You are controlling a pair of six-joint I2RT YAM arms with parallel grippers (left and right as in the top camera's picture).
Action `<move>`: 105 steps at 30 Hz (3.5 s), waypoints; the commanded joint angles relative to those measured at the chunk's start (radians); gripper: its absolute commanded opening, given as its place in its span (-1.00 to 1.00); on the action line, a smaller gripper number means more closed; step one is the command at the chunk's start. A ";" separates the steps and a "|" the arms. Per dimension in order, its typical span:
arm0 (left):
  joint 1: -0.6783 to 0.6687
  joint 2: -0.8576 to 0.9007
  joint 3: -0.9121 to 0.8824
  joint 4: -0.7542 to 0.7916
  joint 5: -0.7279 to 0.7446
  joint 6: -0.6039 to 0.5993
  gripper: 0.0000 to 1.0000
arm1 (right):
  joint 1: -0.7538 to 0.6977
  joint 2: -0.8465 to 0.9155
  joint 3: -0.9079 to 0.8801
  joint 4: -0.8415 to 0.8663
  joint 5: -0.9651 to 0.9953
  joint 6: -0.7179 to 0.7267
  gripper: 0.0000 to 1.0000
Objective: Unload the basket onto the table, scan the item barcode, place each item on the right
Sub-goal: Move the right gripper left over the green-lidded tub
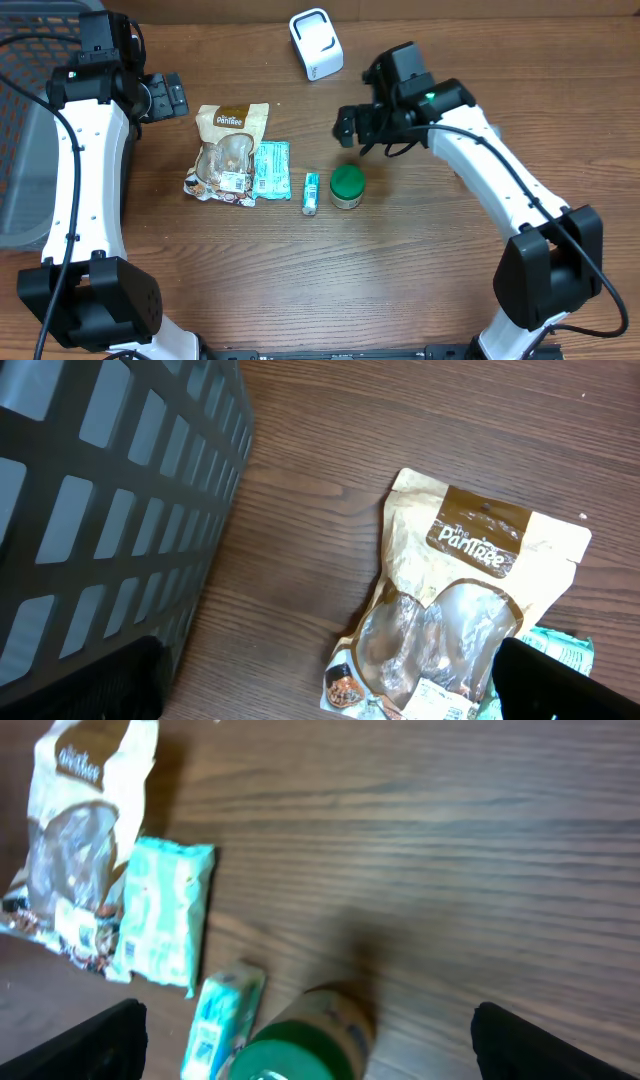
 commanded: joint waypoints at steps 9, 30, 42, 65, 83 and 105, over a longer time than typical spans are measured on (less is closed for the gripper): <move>0.008 -0.002 0.015 0.000 -0.013 0.004 0.99 | 0.024 -0.011 -0.002 -0.005 -0.008 0.003 1.00; 0.008 -0.002 0.015 0.000 -0.013 0.004 1.00 | 0.024 -0.011 -0.002 -0.004 -0.007 0.003 1.00; 0.008 -0.002 0.015 0.000 -0.013 0.004 0.99 | 0.024 -0.011 -0.002 -0.005 -0.006 0.003 0.82; 0.008 -0.002 0.015 0.000 -0.013 0.004 0.99 | 0.024 -0.011 -0.002 -0.095 0.031 0.004 0.77; 0.008 -0.002 0.015 0.000 -0.013 0.004 0.99 | 0.024 -0.011 -0.002 -0.105 0.032 0.003 0.77; 0.008 -0.002 0.015 0.000 -0.013 0.004 1.00 | 0.024 -0.011 -0.002 -0.109 0.109 0.105 0.78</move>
